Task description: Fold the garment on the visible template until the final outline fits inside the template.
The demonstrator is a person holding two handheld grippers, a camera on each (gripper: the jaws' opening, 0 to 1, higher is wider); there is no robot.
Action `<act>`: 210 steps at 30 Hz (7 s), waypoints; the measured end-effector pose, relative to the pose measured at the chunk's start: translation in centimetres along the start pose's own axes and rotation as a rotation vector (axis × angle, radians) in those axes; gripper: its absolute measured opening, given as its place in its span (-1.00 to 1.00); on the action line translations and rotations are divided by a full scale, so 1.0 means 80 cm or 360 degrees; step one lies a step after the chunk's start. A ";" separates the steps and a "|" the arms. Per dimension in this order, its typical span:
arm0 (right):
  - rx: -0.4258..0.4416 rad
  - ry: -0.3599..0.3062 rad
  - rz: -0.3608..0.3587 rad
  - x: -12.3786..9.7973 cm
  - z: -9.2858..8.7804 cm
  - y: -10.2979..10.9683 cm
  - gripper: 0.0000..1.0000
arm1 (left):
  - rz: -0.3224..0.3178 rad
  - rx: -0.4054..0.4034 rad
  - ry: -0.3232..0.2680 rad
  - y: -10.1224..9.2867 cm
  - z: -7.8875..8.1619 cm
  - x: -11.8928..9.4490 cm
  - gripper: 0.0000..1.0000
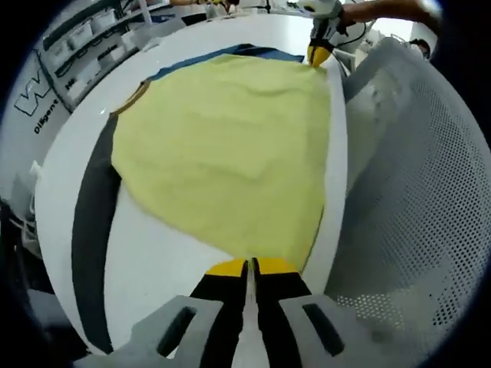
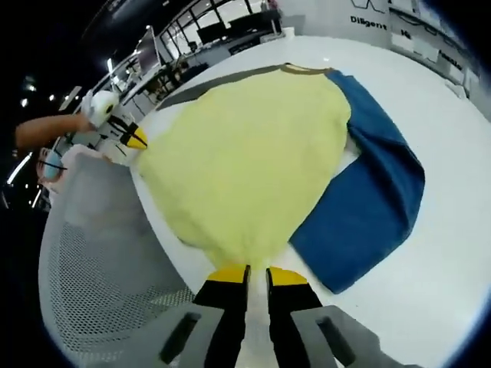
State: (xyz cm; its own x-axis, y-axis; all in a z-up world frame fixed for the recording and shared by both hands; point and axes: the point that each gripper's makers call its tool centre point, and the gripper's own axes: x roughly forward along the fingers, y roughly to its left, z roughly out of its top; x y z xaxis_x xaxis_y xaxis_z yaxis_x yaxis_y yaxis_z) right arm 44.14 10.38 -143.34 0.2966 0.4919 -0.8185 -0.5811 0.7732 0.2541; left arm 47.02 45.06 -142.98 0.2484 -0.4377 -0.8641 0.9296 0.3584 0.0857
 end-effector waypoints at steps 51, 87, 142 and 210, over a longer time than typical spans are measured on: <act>-0.0397 -0.0158 -0.1173 -0.166 0.153 -0.246 -1.00 | -0.0182 -0.0173 0.0066 -0.034 0.006 0.024 -0.64; -0.0366 -0.0216 -0.0669 -0.059 0.016 -0.141 -0.65 | -0.0212 -0.0195 0.0044 -0.030 0.006 0.026 -0.69; -0.0745 -0.0285 -0.0160 0.016 0.049 -0.057 -0.82 | -0.0213 -0.0267 0.0083 -0.028 0.012 0.029 -0.74; 0.0480 -0.0531 -0.0986 -0.212 0.115 -0.360 -1.00 | -0.0188 -0.0284 0.0046 -0.030 0.014 0.029 -0.76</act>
State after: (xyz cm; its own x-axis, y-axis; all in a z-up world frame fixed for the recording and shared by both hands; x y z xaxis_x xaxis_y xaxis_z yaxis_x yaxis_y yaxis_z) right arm 62.82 -16.59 -132.02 0.7419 -0.0096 -0.6704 -0.0158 0.9994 -0.0319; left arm 45.70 42.29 -144.66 0.1305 -0.4623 -0.8771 0.8881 0.4477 -0.1039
